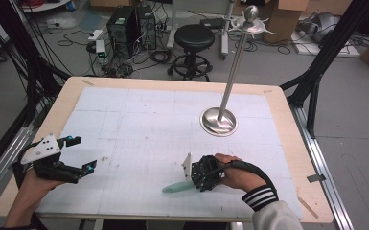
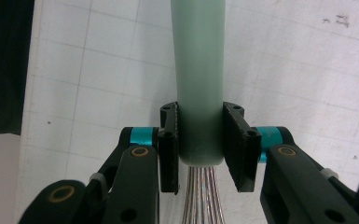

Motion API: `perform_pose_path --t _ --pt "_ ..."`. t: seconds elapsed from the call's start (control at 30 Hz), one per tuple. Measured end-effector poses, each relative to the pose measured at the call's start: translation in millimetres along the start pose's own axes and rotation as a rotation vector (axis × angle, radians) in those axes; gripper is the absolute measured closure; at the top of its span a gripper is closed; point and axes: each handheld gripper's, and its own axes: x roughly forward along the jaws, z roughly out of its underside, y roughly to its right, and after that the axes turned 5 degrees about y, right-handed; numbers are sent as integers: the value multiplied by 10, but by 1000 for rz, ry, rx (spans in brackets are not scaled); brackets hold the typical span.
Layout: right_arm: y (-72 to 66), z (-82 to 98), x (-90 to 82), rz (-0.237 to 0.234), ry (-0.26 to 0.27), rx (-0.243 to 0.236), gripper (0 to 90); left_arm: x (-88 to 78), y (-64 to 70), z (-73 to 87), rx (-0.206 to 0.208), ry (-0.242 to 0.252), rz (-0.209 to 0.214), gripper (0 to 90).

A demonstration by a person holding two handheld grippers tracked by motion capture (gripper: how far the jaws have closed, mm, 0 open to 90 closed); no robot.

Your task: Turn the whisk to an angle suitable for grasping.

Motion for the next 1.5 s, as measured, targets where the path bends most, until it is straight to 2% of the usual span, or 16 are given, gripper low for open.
perform_pose_path --t 0.17,0.43,0.53,0.57,0.7,1.1,1.27,1.5 --pt "18 31 -27 -2 12 25 693 1 1 1 0 1 -1 18" --pt "32 174 -110 -21 17 106 694 1 1 1 0 -1 1 17" --pt "34 226 -134 -18 19 130 695 6 0 2 1 -3 2 17" --pt "29 279 -168 -12 18 156 694 11 3 3 -1 -3 1 17" --pt "28 353 -224 -1 34 181 695 25 4 4 1 -3 2 17" --pt "15 410 -272 -2 37 191 694 32 16 8 0 -7 3 17" --pt "-8 480 -343 13 42 201 695 17 13 12 0 -7 0 17" --pt "-14 562 -461 29 84 223 695 29 3 14 0 -10 2 17"
